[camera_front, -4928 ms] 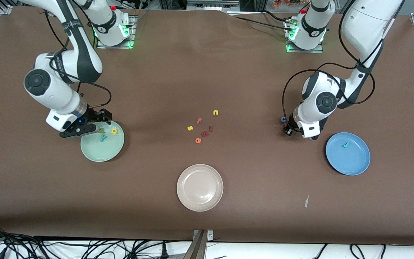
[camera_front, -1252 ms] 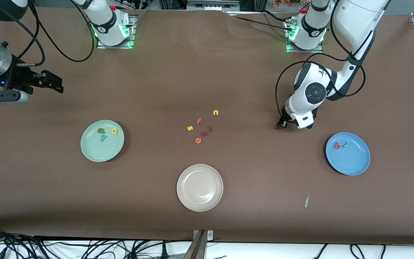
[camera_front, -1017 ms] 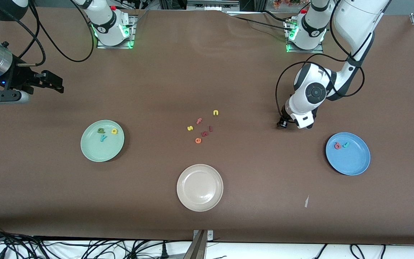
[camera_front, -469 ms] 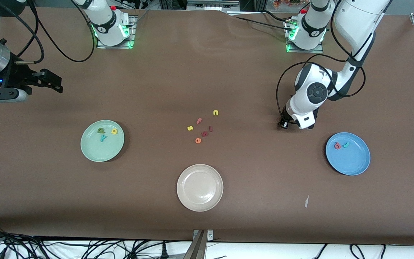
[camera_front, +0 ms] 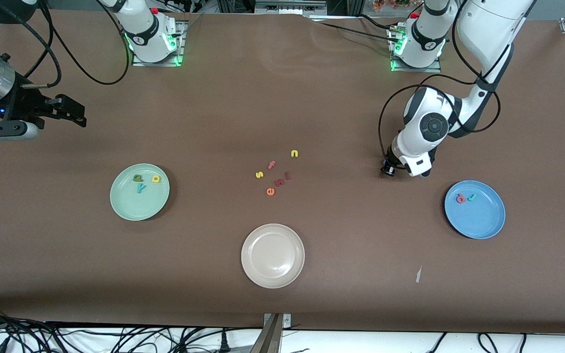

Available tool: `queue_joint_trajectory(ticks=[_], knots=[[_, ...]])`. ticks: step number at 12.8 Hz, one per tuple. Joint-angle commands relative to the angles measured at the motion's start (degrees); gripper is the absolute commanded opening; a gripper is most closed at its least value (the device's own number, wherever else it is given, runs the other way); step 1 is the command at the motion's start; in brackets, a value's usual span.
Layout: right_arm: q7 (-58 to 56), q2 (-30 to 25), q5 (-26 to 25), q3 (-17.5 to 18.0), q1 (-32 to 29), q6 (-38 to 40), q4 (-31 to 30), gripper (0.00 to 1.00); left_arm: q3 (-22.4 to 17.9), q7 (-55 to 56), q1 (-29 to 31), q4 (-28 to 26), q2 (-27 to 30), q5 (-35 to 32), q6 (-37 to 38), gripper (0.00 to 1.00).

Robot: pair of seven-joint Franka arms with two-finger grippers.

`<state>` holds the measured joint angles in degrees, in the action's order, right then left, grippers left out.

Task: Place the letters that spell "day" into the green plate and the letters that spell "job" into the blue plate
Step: 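Grasp the blue o with the left gripper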

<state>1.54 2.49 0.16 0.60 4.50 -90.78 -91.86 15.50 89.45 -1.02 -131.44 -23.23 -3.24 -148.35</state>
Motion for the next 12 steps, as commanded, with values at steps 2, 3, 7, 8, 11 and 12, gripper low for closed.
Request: queue_joint_trajectory(ticks=[2,3,7,8,11,12], knots=[[-0.5,0.2,0.0,-0.2,0.1,1.0,1.3,1.0,-0.7,0.5,0.8,-0.4,0.4,-1.6,-0.1,0.51],[-0.5,0.3,0.0,-0.3,0.0,0.7,1.2,1.0,-0.7,0.5,0.7,-0.4,0.3,-1.6,-0.1,0.5],[-0.5,0.4,0.1,-0.7,0.0,0.4,1.1,1.0,-0.7,0.9,0.7,-0.3,0.4,-1.5,-0.1,0.47],[-0.5,0.3,0.1,-0.6,0.0,0.5,1.1,1.0,-0.7,1.6,0.7,-0.2,0.5,-1.6,-0.1,0.45],[-0.5,0.2,0.2,-0.6,0.0,0.7,1.1,1.0,-0.7,1.7,0.7,-0.2,0.7,-1.6,-0.1,0.32],[-0.5,0.1,0.2,-0.6,0.0,0.7,1.1,1.0,-0.7,1.7,0.6,-0.2,0.7,-1.6,-0.1,0.3]])
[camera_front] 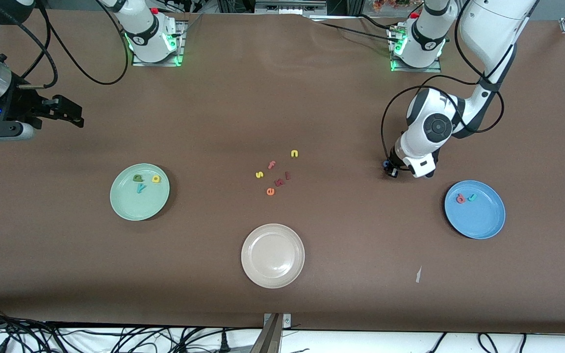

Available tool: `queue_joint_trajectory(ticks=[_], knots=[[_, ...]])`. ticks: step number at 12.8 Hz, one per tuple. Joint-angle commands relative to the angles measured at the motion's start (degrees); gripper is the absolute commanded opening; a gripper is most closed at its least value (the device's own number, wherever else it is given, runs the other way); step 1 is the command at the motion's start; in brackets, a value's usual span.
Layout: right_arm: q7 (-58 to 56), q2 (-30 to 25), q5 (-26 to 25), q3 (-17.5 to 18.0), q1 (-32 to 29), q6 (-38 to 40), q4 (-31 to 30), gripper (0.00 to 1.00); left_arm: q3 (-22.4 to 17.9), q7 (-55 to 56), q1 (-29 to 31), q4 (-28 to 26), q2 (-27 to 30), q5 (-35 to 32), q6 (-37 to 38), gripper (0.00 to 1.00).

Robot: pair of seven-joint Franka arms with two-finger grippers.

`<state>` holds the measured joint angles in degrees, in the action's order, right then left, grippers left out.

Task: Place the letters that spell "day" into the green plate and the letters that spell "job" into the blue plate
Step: 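Grasp the blue o with the left gripper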

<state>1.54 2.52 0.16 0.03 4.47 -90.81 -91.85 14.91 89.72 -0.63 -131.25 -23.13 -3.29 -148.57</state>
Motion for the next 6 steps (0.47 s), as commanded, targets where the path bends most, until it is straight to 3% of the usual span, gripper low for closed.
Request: queue_joint_trajectory(ticks=[1,6], knots=[[-0.5,0.1,0.1,0.1,0.0,0.6,1.1,1.0,-0.1,1.4,0.2,-0.3,0.8,-1.5,0.1,0.25],[-0.5,0.1,0.0,0.1,0.0,0.5,1.1,1.0,-0.1,1.4,0.4,-0.2,2.5,-1.5,0.6,0.23]])
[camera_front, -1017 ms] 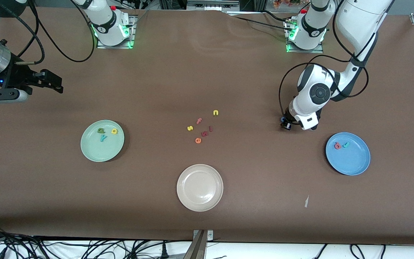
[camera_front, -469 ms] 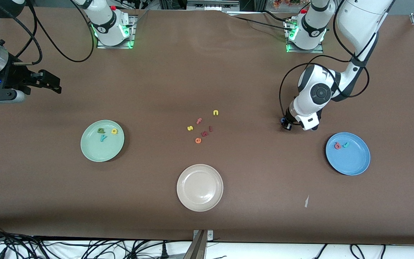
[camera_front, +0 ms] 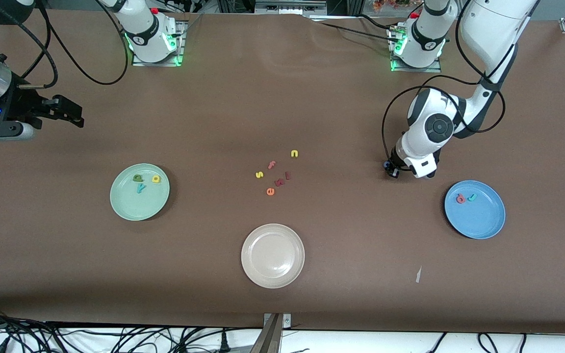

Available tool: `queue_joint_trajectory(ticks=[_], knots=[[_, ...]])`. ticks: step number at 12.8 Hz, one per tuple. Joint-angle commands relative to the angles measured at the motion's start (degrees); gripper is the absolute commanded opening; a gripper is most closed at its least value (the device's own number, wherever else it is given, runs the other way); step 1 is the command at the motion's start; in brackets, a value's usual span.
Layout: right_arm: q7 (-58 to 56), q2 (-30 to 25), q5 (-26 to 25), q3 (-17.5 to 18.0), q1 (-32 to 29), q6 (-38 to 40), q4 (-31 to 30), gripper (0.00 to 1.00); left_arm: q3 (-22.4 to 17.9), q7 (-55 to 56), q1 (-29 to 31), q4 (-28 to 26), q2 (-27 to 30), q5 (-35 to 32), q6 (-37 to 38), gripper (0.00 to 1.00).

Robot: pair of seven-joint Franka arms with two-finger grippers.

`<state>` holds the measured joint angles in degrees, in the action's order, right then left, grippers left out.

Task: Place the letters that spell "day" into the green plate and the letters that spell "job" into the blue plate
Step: 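Carry the blue o to the blue plate and open the left gripper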

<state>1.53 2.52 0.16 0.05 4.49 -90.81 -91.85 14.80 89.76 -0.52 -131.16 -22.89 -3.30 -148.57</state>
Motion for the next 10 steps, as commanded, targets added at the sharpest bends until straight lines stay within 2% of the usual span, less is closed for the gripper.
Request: queue_joint_trajectory(ticks=[1,3,5,8,10], knots=[[-0.5,0.1,0.0,0.2,0.0,0.5,1.1,1.0,-0.2,1.1,0.7,-0.3,3.7,-1.5,1.0,0.23],[-0.5,0.1,0.0,0.1,0.0,0.5,1.1,1.0,-0.3,0.7,3.9,0.1,6.3,-1.5,1.0,0.23],[-0.5,0.1,0.0,0.2,0.0,0.5,1.1,1.0,-0.3,-3.9,8.8,2.9,6.2,-1.5,1.0,0.23],[-0.5,0.1,0.1,0.2,0.0,0.6,1.1,1.0,-0.3,-13.6,15.7,7.1,3.0,-2.7,1.0,0.23],[-0.5,0.0,0.1,0.3,0.0,0.7,1.2,1.0,-0.5,-14.3,18.8,10.7,-0.4,-8.0,1.0,0.24]])
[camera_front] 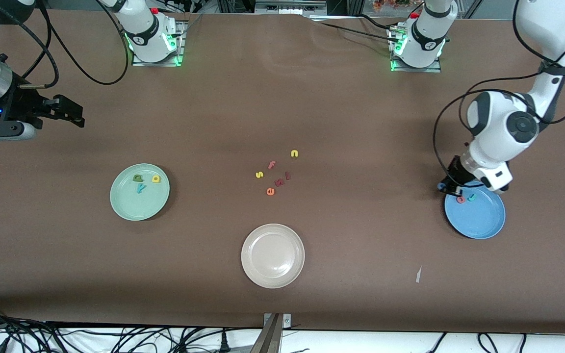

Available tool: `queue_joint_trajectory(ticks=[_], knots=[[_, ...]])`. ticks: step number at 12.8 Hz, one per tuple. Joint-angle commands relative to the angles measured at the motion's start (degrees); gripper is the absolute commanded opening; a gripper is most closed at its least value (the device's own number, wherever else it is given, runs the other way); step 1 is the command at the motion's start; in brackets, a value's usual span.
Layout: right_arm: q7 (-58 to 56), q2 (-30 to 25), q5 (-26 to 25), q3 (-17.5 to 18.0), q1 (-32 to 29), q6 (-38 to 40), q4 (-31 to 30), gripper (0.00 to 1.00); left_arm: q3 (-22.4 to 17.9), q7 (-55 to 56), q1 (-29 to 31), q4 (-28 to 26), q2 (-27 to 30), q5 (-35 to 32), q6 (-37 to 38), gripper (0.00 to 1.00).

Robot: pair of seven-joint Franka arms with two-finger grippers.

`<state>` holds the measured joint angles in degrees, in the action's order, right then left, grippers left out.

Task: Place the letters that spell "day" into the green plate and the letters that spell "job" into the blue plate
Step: 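Carry the blue o to the blue plate and open the left gripper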

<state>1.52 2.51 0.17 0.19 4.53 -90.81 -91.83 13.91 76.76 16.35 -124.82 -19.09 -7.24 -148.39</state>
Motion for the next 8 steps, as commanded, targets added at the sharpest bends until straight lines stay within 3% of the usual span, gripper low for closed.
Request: queue_joint_trajectory(ticks=[1,4,5,7,8], knots=[[-0.5,0.0,0.1,0.2,0.0,0.7,1.1,1.0,0.5,-1.4,3.8,5.5,-5.7,-7.5,0.8,0.24],[-0.5,0.0,0.1,0.2,0.0,0.7,1.0,1.0,0.5,-1.6,5.5,6.4,-7.7,-10.3,0.6,0.24],[-0.5,0.0,0.1,0.2,0.0,0.6,1.1,1.0,0.5,-1.7,5.5,6.3,-7.7,-10.3,0.6,0.29],[-0.5,0.0,0.0,0.2,0.0,0.7,1.1,1.0,0.4,-2.9,5.8,6.2,-7.4,-10.4,0.6,0.65],[-0.5,0.0,0.1,0.2,0.0,0.7,1.1,1.0,0.5,-4.4,5.9,6.0,-7.3,-10.4,0.8,0.72]])
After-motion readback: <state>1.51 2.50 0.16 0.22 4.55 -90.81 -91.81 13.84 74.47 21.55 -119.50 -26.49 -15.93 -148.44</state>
